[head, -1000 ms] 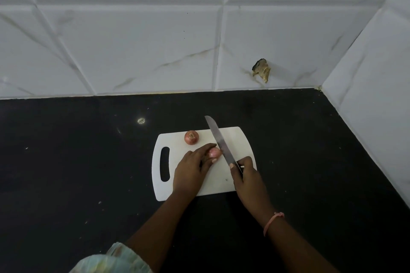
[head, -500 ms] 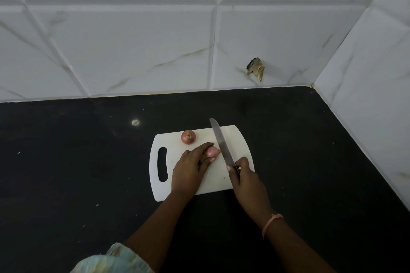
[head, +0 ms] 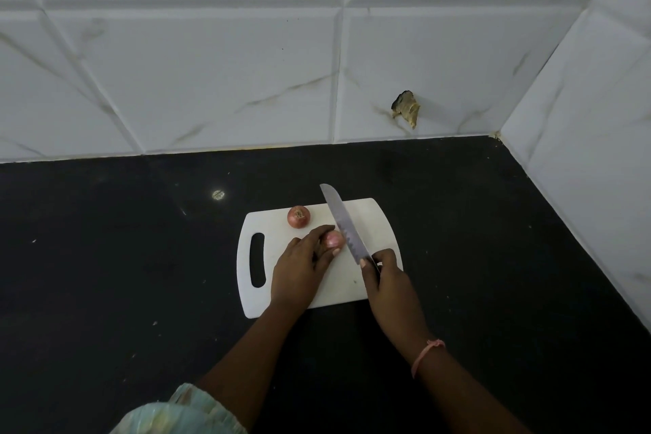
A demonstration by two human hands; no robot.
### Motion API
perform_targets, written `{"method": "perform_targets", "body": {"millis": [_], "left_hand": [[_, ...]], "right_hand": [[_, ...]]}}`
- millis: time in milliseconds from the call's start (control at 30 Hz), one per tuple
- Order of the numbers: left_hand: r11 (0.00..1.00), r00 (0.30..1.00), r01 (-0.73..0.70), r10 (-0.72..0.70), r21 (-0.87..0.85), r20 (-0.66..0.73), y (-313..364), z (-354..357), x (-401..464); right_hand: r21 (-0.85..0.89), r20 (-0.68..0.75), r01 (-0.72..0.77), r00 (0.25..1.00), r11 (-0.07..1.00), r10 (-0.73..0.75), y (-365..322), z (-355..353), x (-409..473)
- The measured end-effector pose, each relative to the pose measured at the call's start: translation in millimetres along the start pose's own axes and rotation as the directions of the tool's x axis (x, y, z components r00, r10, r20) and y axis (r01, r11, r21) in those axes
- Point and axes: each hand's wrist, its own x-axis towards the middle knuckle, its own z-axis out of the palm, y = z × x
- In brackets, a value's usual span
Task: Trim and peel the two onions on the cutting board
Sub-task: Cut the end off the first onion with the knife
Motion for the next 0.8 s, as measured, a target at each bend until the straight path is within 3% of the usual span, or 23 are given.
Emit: {"method": "perform_targets", "body": {"millis": [200,467,800], "left_hand": [[1.0,1.0,0.001,-0.001,-0.005,0.014,0,-1,1],[1.0,1.0,0.002,-0.003,0.023,0.01,2,-1,0],[0.996,0.998,0.041,-0.044,0.079,0.038,8,-2,-1]], "right_hand": [[-0.044,0.037,-0.074,0.996,0.996,0.076,0,3,2],[-0.181,0.025,-0.01,1.0,0.983,0.015,-3,2,4],[-0.283,0.131,0.036,0.991,0.958,0.001,-15,-14,22]]}}
